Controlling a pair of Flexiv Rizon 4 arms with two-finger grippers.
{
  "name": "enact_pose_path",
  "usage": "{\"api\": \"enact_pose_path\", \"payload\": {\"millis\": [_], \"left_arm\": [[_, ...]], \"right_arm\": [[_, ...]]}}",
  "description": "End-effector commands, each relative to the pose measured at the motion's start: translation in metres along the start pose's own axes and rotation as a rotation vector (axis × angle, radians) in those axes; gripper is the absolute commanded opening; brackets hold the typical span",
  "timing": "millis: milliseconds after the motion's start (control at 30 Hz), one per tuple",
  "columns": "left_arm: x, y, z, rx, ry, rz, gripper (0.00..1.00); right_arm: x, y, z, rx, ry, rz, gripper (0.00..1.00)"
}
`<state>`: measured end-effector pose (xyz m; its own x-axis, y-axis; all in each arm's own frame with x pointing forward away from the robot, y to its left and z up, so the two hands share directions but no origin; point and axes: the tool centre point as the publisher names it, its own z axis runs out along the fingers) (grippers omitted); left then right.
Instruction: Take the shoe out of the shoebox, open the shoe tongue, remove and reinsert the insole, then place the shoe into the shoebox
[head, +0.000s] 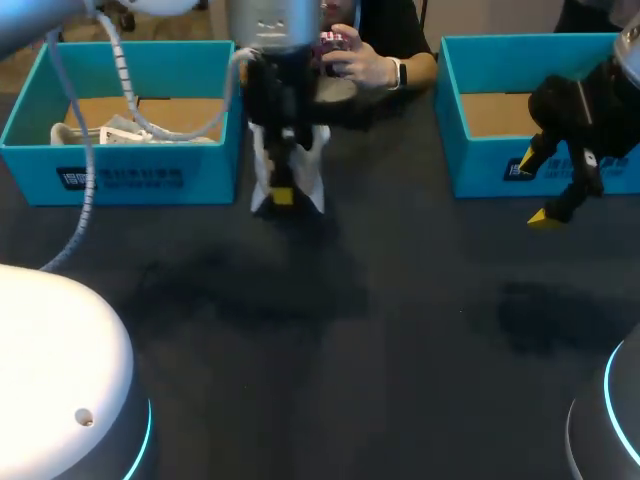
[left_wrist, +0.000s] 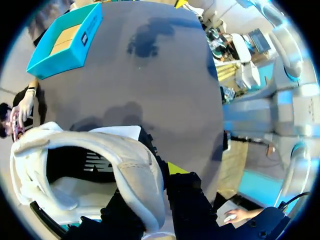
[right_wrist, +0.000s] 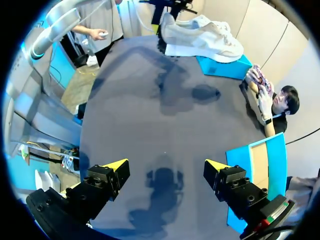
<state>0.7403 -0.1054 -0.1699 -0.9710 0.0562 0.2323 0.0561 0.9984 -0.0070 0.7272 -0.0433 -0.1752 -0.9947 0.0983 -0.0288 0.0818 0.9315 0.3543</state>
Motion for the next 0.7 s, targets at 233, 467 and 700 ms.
{"api": "enact_pose_path", "payload": {"millis": [233, 467, 700], "left_arm": [[-0.035, 0.101, -0.018, 0.075, -0.013, 0.076, 0.0], [-0.071, 0.177, -0.025, 0.076, 0.015, 0.111, 0.0], [-0.096, 0.235, -0.024, 0.097, -0.006, 0.085, 0.0]], "right_arm": [[-0.001, 0.0, 0.001, 0.002, 0.001, 0.0, 1.0], [-0.001, 0.0, 0.001, 0.002, 0.001, 0.0, 1.0], [-0.001, 0.0, 0.001, 0.002, 0.001, 0.0, 1.0]]}}
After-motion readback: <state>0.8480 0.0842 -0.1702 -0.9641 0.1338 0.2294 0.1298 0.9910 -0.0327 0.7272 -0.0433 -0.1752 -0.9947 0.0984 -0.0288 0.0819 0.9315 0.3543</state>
